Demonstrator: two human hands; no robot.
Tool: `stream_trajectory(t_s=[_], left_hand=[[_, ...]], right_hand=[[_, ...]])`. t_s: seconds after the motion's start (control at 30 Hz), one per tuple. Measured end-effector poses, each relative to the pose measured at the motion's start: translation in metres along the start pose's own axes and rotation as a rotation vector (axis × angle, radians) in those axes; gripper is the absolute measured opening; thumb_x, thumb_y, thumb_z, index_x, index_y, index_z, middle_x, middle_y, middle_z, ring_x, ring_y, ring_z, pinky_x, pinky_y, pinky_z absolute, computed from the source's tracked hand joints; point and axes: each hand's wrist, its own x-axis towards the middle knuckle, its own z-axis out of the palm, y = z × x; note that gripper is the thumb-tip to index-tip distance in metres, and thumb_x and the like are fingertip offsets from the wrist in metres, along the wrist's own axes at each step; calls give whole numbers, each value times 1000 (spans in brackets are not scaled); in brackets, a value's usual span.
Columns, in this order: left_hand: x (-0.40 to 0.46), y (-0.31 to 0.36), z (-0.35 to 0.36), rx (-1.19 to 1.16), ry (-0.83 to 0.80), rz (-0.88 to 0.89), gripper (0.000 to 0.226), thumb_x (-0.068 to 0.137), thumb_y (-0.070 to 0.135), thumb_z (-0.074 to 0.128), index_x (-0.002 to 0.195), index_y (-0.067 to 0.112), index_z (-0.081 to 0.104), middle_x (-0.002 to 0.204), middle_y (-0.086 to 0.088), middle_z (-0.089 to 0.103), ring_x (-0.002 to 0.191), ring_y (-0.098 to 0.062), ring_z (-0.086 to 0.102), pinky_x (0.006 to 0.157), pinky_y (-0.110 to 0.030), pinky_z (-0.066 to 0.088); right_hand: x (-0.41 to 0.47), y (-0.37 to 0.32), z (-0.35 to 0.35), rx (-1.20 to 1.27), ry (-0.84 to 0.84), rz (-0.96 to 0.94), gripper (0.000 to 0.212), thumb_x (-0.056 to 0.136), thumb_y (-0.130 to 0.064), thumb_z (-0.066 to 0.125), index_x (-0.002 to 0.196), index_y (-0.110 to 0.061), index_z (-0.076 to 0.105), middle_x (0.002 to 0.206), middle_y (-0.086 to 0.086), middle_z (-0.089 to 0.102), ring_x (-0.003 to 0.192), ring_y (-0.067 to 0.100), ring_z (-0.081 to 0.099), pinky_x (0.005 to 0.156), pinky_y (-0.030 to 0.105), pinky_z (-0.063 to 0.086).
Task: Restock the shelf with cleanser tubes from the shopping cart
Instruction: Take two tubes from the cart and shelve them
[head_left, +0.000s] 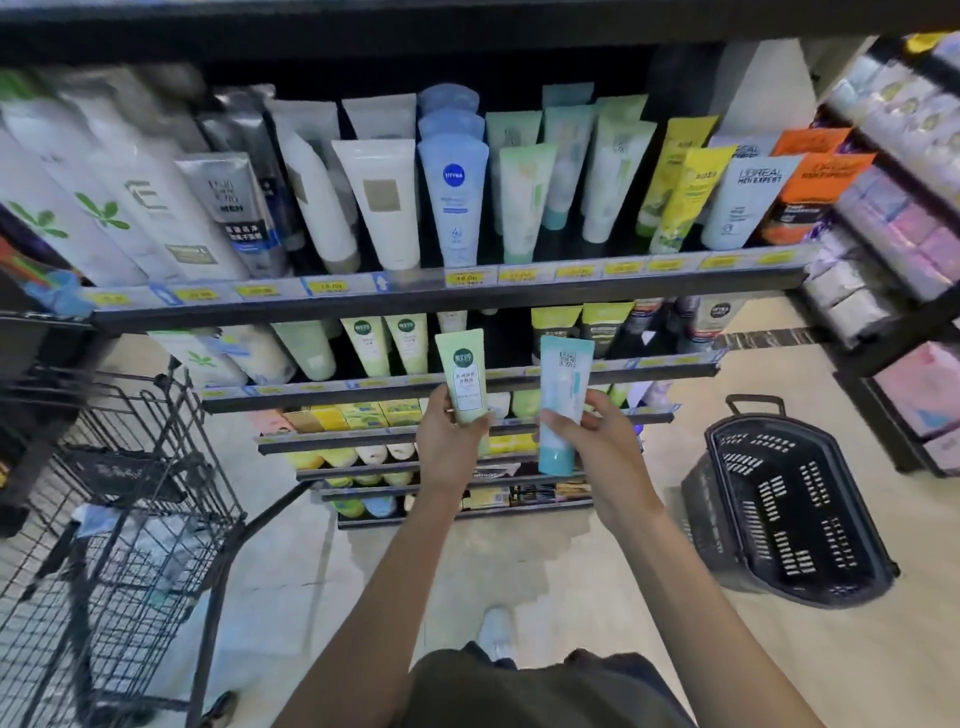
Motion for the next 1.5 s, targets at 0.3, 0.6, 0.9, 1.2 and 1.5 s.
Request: stream_trajectory(t_s=[0.3, 0.6, 0.9, 1.2, 1.5], left_hand=[[46, 5, 19, 110, 129, 80, 42, 88, 13, 79, 126, 15, 59, 113, 6, 70, 101, -11, 66, 80, -22, 57], [89, -3, 27, 138, 168, 115, 33, 90, 16, 76, 117, 17, 57, 98, 8, 69, 88, -6, 66, 79, -23, 57], [112, -6, 32, 156, 183, 132, 64, 95, 18, 73, 150, 12, 42, 147, -9, 57, 141, -25, 49, 116, -41, 43], [126, -25, 39, 387, 188, 204, 48, 92, 9, 72, 133, 7, 46, 120, -13, 62, 107, -35, 64, 83, -52, 58], [116, -16, 40, 436, 195, 137, 40, 96, 11, 70, 127, 6, 46, 102, -15, 68, 85, -35, 69, 57, -37, 46]], right_hand=[[28, -7, -8, -39, -58, 14, 36, 89, -16, 80, 119, -27, 63, 109, 0, 79, 98, 29, 76, 85, 47, 61], [54, -2, 3, -85, -96, -13, 34, 87, -17, 82, 112, -32, 65, 111, -4, 78, 99, 31, 76, 87, 46, 61], [59, 4, 2, -103, -64, 7, 36, 87, -13, 81, 117, -19, 63, 111, 5, 78, 93, 29, 77, 89, 56, 60], [52, 3, 3, -71, -60, -12, 39, 90, -13, 77, 122, -28, 62, 104, -5, 80, 87, 22, 78, 82, 41, 61], [50, 11, 0, -49, -16, 16, 45, 86, -16, 82, 126, -27, 63, 112, -2, 78, 104, 29, 75, 98, 58, 56]])
